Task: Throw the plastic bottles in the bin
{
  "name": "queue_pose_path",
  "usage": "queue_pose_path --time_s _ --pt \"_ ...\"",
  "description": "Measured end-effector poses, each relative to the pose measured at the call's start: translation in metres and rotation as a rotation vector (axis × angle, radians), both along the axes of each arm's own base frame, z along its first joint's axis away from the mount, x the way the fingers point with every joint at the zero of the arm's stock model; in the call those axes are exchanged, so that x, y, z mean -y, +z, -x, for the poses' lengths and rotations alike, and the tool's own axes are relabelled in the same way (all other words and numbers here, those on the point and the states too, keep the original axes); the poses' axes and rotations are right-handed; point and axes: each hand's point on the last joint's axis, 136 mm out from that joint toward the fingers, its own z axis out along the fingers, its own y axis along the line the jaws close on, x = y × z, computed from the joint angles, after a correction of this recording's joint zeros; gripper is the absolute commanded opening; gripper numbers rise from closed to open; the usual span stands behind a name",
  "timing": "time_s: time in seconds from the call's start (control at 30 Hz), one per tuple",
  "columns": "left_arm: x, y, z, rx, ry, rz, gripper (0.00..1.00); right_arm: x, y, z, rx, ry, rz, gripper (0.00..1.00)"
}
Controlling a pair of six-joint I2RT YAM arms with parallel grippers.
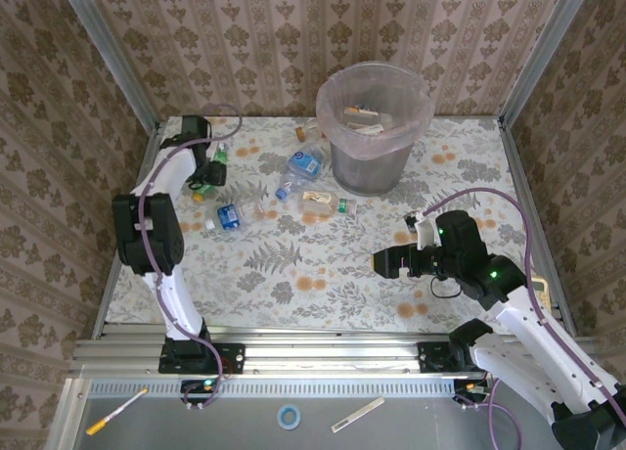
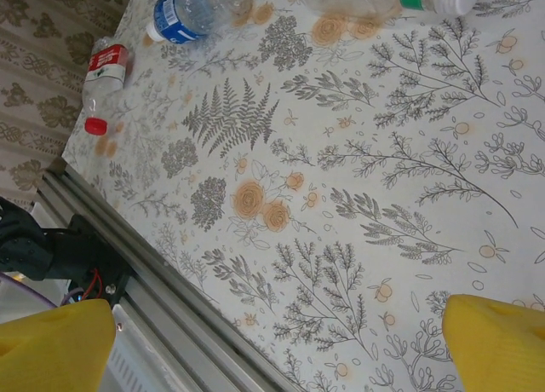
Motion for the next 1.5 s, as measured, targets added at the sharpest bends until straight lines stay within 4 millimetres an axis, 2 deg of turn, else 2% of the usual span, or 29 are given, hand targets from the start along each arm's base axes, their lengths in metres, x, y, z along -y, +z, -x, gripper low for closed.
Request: queue_pose_path --time_s 0.13,0.23,0.57,0.7,0.83,0.97,1.03,1.1,1.13,1.17,1.23,1.27,1.3,1.37,1.43,1.5 --pt "0.008 0.041 0.001 0.108 0.004 0.054 0.52 0.001 0.001 0.000 0.006 -0.003 0.000 1.00" --pt "0.020 0.066 0.012 0.172 -0.002 0.117 0.52 0.001 0.001 0.000 0.007 -0.003 0.000 1.00" --pt "0.096 0.146 0.079 0.412 -0.113 0.489 0.52 0.002 0.001 0.000 0.009 -0.011 0.007 1.00" --pt "0.110 0.161 0.107 0.486 -0.119 0.647 0.52 0.003 0.000 -0.001 0.010 -0.016 0.011 1.00" --pt "0.132 0.172 0.115 0.498 -0.138 0.772 0.52 0.003 -0.002 -0.002 0.004 -0.018 0.017 1.00" --pt "0.163 0.181 0.110 0.478 -0.182 0.856 0.52 0.003 -0.002 -0.003 0.004 -0.017 0.020 1.00" --pt "0.182 0.189 0.099 0.464 -0.206 0.886 0.52 0.003 -0.002 -0.003 0.004 -0.017 0.020 1.00" --pt "0.207 0.208 0.080 0.466 -0.243 0.909 0.58 0.003 -0.002 -0.003 0.004 -0.017 0.020 1.00" --pt "0.225 0.224 0.067 0.475 -0.272 0.920 0.66 0.003 -0.001 -0.003 0.005 -0.017 0.020 1.00" --pt "0.246 0.245 0.054 0.490 -0.311 0.938 0.80 0.003 0.000 -0.003 0.007 -0.018 0.019 1.00" --pt "0.292 0.294 0.030 0.534 -0.408 1.004 1.00 0.003 0.003 -0.004 0.013 -0.020 0.017 1.00" --pt "0.315 0.320 0.020 0.565 -0.458 1.044 1.00 0.002 0.004 -0.005 0.015 -0.020 0.017 1.00" --pt "0.330 0.337 0.014 0.584 -0.491 1.072 1.00 0.002 0.005 -0.006 0.015 -0.020 0.017 1.00" --pt "0.354 0.358 0.004 0.593 -0.535 1.119 1.00 0.001 0.005 -0.007 0.013 -0.018 0.018 1.00" --pt "0.360 0.359 -0.002 0.564 -0.534 1.143 1.00 0.001 0.004 -0.007 0.010 -0.016 0.019 1.00" --pt "0.352 0.344 -0.011 0.508 -0.490 1.123 1.00 0.001 0.004 -0.007 0.009 -0.015 0.019 1.00"
